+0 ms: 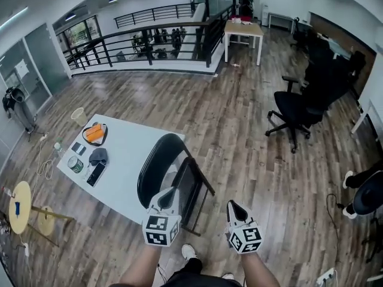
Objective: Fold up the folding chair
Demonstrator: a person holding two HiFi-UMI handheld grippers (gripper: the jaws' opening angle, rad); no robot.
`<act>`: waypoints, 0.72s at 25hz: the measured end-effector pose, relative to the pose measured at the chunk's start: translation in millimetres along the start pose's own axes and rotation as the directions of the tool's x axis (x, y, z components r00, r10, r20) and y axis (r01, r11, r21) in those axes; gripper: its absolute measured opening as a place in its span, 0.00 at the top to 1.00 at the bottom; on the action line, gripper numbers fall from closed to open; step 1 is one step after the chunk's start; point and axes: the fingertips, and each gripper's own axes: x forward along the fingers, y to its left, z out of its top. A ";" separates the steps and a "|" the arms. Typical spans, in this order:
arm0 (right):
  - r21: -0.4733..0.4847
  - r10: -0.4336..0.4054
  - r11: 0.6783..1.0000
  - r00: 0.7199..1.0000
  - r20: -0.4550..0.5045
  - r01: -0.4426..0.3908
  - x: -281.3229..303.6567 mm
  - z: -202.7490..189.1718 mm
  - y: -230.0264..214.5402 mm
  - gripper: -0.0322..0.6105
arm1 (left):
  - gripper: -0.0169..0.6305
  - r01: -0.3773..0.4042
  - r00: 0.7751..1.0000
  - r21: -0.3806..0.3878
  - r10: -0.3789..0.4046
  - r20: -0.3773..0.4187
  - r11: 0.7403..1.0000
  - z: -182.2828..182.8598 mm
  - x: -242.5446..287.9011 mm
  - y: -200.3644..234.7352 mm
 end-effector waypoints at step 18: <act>-0.230 -0.354 0.891 0.917 0.185 0.391 -283.1 40.0 -29.4 0.93 | 0.97 0.359 0.911 -0.058 -0.336 0.237 0.932 -38.1 -120.0 -280.1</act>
